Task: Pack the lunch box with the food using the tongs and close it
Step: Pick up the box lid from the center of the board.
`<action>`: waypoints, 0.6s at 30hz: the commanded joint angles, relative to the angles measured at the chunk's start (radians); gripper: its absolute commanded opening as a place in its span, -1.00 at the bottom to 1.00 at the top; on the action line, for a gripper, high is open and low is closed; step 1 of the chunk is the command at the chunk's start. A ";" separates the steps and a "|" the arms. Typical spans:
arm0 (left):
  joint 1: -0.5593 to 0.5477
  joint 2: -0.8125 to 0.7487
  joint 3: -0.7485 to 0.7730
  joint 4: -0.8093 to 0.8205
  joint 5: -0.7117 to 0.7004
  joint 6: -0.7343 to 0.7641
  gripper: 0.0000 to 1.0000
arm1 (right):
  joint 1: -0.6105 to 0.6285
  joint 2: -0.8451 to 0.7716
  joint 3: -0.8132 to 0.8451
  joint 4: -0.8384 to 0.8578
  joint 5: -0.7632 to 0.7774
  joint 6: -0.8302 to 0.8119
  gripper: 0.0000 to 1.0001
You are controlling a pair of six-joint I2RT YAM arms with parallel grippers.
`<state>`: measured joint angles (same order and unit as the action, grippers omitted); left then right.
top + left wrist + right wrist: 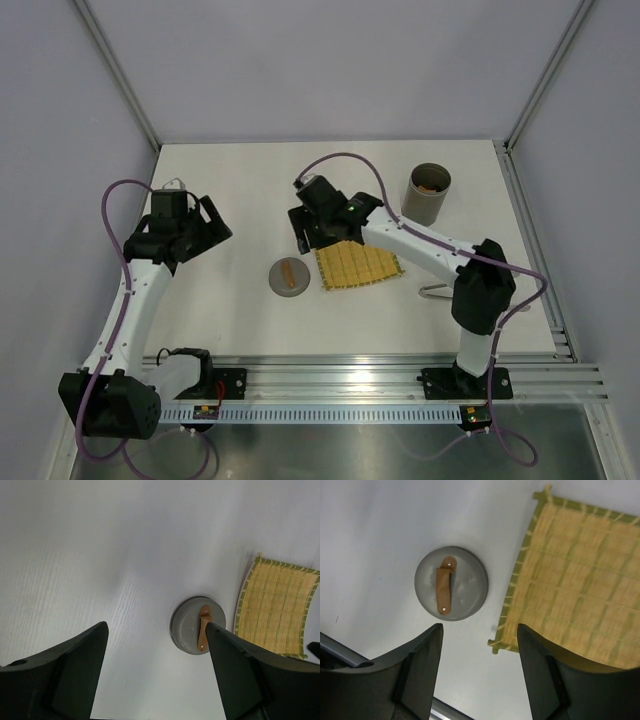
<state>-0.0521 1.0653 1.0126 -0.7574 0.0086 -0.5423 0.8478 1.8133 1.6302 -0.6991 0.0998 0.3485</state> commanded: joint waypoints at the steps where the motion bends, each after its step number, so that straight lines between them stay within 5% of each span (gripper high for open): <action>1: 0.012 -0.013 0.009 0.038 0.022 0.013 0.65 | 0.068 0.088 0.016 0.038 -0.014 0.043 0.38; 18: 0.041 -0.037 -0.002 0.027 0.031 0.022 0.66 | 0.181 0.366 0.160 0.047 0.081 0.038 0.12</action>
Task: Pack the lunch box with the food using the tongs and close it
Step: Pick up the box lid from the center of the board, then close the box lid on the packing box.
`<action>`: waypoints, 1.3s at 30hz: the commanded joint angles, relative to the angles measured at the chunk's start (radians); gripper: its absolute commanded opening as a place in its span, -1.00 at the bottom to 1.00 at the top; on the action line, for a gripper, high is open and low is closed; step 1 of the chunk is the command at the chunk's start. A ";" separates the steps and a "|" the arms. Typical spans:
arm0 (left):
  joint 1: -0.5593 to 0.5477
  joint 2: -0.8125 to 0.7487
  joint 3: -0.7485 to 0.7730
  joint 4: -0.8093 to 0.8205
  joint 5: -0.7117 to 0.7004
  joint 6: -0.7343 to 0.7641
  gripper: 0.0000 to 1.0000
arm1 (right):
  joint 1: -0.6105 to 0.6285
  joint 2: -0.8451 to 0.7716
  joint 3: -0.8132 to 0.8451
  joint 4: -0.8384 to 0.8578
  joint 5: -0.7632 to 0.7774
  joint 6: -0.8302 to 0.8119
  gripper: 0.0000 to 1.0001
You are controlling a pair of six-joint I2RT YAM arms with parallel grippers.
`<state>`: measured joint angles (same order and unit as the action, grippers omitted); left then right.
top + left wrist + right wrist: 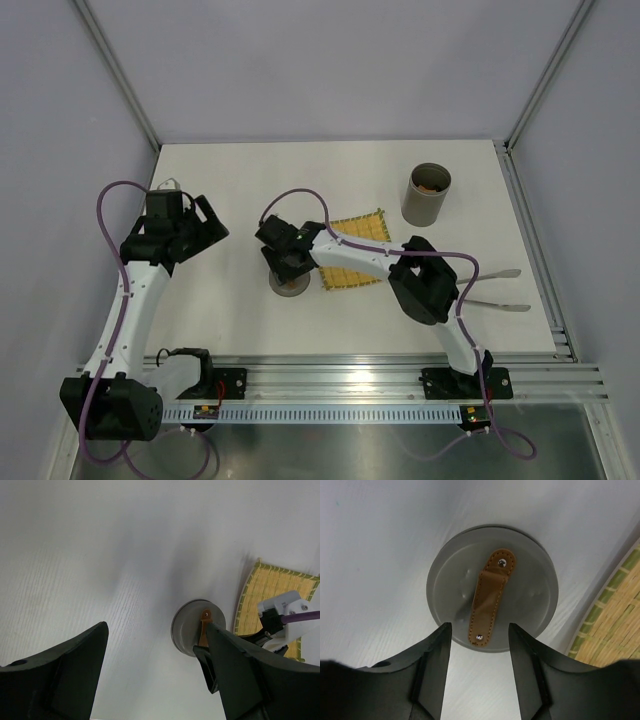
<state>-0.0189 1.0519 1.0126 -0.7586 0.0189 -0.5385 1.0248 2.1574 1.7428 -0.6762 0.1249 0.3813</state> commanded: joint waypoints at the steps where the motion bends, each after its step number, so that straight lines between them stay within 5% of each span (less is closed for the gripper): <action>1: 0.008 -0.024 -0.003 0.030 0.024 0.020 0.66 | 0.003 0.038 0.053 0.029 0.068 0.007 0.07; 4: 0.010 -0.026 -0.005 0.030 0.026 0.022 0.66 | 0.004 0.067 0.070 0.033 0.087 0.008 -0.03; 12: 0.016 -0.030 -0.005 0.028 0.030 0.025 0.65 | 0.014 0.013 0.058 0.018 0.153 -0.001 -1.00; 24: 0.017 -0.036 0.001 0.024 0.039 0.026 0.65 | -0.041 -0.283 0.023 -0.005 0.259 -0.065 -1.00; 39: 0.017 -0.050 0.007 0.013 0.059 0.020 0.65 | -0.439 -0.478 0.081 -0.106 0.197 -0.153 -1.00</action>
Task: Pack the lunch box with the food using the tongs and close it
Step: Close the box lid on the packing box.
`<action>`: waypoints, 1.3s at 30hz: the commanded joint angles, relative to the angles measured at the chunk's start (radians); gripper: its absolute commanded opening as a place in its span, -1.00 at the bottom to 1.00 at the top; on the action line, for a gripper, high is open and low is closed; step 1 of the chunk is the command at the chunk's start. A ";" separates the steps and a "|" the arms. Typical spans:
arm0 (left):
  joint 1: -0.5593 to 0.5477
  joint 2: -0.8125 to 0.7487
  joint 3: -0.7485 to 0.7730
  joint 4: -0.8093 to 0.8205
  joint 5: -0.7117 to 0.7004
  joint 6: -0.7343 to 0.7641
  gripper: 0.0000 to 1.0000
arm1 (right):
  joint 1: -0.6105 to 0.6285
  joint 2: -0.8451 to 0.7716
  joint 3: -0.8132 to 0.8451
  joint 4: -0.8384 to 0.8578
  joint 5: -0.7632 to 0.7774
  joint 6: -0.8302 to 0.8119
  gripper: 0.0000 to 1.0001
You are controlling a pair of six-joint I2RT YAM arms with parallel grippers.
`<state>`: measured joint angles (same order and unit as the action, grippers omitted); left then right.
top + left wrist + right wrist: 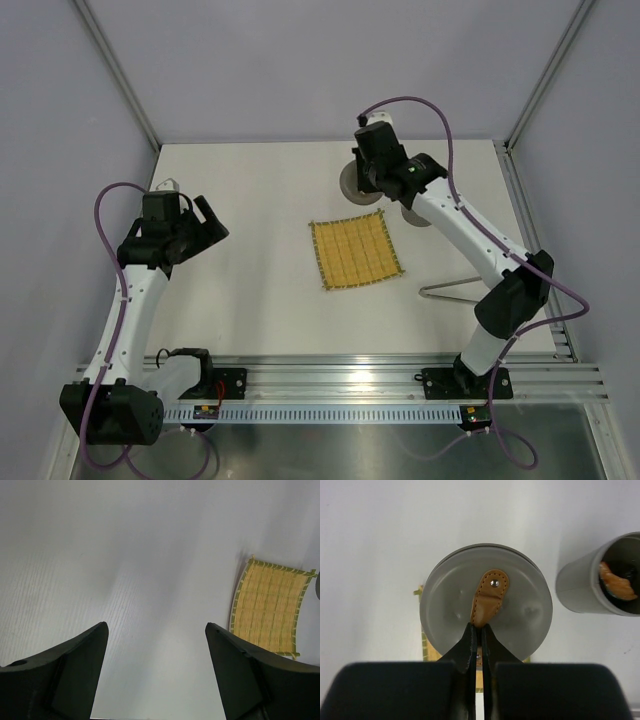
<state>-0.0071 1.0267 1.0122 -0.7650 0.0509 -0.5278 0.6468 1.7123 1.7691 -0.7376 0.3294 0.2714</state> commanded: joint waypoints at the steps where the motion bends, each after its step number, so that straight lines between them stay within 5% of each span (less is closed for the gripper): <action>1: 0.006 -0.025 0.006 0.020 0.032 0.008 0.65 | -0.084 -0.030 0.070 -0.052 -0.018 -0.044 -1.00; 17: 0.006 -0.016 -0.001 0.020 0.032 0.014 0.65 | -0.432 0.093 0.168 -0.127 -0.141 -0.070 -1.00; 39: 0.006 0.061 -0.017 0.052 0.050 0.008 0.64 | -0.549 0.221 0.242 -0.172 -0.277 -0.081 -1.00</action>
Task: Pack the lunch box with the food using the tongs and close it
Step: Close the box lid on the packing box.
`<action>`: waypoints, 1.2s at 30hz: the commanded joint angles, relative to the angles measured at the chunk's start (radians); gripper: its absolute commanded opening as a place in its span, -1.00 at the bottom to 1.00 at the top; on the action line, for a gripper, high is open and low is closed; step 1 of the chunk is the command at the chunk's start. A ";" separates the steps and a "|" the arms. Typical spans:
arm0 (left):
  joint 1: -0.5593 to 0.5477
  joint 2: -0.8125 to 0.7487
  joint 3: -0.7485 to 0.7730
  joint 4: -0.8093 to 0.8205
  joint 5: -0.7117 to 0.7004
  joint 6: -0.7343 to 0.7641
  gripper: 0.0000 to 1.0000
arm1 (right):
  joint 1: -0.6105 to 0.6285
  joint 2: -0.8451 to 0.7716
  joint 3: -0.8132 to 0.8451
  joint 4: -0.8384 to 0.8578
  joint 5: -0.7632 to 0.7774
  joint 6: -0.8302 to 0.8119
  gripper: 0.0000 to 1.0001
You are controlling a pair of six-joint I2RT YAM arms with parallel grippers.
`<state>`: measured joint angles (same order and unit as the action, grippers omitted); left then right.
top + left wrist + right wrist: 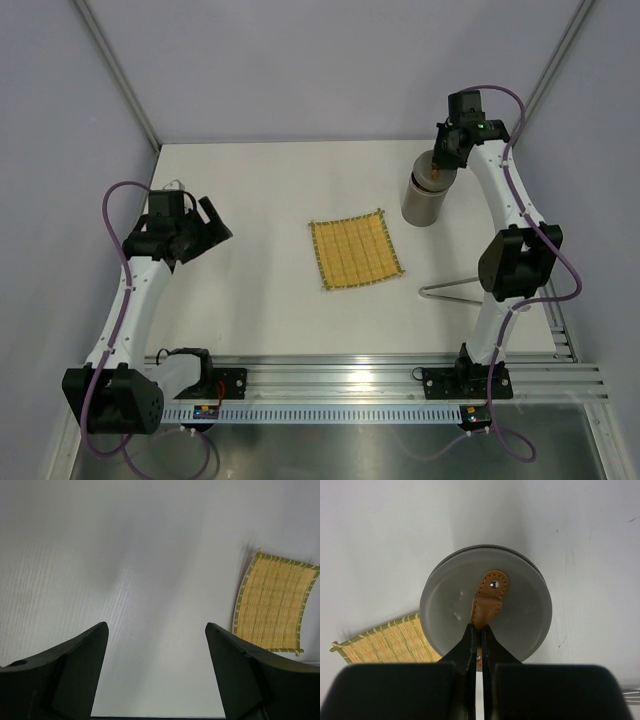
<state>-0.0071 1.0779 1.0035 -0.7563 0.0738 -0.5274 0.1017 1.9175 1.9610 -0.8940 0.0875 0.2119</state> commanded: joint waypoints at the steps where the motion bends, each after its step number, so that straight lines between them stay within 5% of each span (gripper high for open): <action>1: 0.006 0.011 -0.005 0.041 0.027 0.009 0.64 | -0.005 0.018 0.052 -0.022 -0.040 -0.026 -1.00; 36: 0.006 -0.024 -0.042 0.058 0.018 0.010 0.65 | -0.005 0.178 0.228 -0.146 -0.042 -0.068 -1.00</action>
<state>-0.0071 1.0752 0.9585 -0.7383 0.0765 -0.5274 0.0982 2.0727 2.1357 -1.0168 0.0471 0.1745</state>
